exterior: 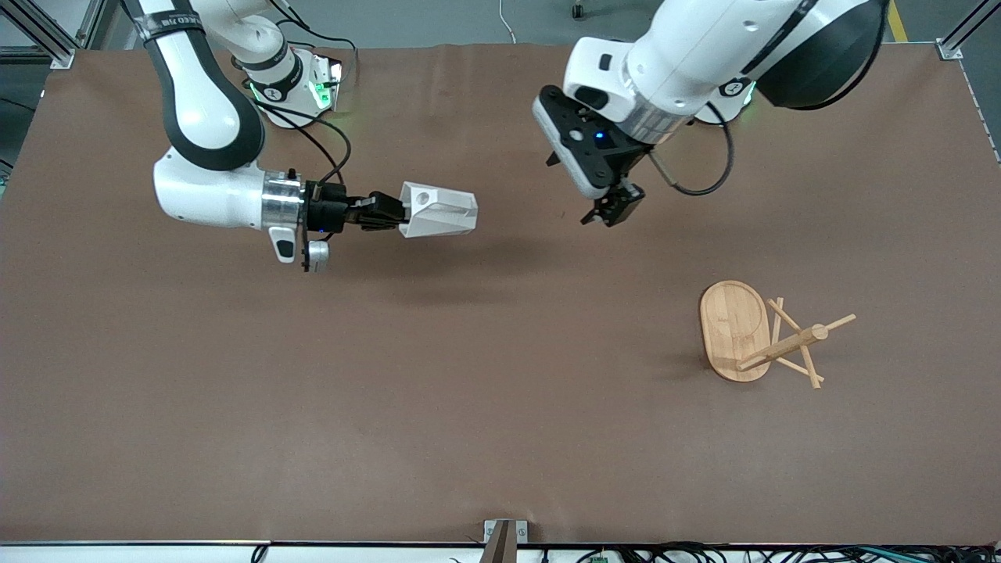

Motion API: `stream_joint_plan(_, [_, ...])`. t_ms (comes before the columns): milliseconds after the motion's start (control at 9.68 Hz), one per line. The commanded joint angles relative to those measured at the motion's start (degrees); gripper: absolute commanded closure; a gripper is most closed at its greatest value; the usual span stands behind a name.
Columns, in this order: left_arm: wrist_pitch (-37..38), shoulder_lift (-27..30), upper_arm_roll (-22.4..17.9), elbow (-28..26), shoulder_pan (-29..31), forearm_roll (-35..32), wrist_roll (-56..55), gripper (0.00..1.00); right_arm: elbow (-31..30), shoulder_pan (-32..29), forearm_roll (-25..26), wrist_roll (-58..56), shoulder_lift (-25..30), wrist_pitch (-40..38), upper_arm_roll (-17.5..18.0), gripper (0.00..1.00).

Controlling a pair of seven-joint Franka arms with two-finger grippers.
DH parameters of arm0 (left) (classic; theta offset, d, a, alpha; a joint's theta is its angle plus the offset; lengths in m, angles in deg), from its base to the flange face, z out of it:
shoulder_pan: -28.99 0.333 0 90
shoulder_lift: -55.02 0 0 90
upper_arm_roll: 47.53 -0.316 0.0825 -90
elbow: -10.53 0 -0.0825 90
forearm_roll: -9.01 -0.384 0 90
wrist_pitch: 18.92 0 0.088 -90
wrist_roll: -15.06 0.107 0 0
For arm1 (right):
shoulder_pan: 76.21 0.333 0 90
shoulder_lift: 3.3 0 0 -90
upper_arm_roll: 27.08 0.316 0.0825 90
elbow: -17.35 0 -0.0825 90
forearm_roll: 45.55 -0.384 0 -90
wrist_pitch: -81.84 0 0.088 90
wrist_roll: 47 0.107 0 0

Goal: Hang cup on rack
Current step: 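Grasp the cup rim with the left gripper beside the right gripper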

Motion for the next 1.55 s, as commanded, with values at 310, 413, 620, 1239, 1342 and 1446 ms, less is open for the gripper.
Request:
stream_joint_plan(310, [-3.0, -3.1, 0.1, -0.3, -7.2, -0.4, 2.9, 0.00, -1.2, 6.4, -14.3, -9.9, -2.4, 2.6, -0.5, 1.00])
stream_joint_plan(413, [-3.0, -3.6, 0.1, -0.5, -7.9, -0.4, 4.4, 0.00, -1.2, 6.5, -14.3, -9.9, -2.4, 2.6, -0.5, 1.00])
stream_joint_plan(620, [-3.0, -4.8, 0.1, -0.5, -8.9, -0.6, 4.7, 0.00, -1.2, 6.5, -14.3, -9.9, -2.4, 2.6, -0.5, 1.00])
stream_joint_plan(1239, [-2.9, -6.9, 0.1, -0.5, -9.3, -5.7, 6.9, 0.00, -2.3, 6.9, -14.3, -17.0, -2.2, 2.5, -0.4, 1.00])
stream_joint_plan(1342, [-2.9, -6.9, 0.0, -0.5, -8.9, -5.7, 7.4, 0.00, -2.2, 7.5, -14.3, -16.9, -2.2, 2.7, -0.4, 1.00])
stream_joint_plan(1446, [-2.9, -8.0, -0.1, -0.5, -8.8, -5.9, 7.9, 0.00, -2.2, 7.5, -14.3, -17.0, -2.2, 2.7, -0.4, 1.00])
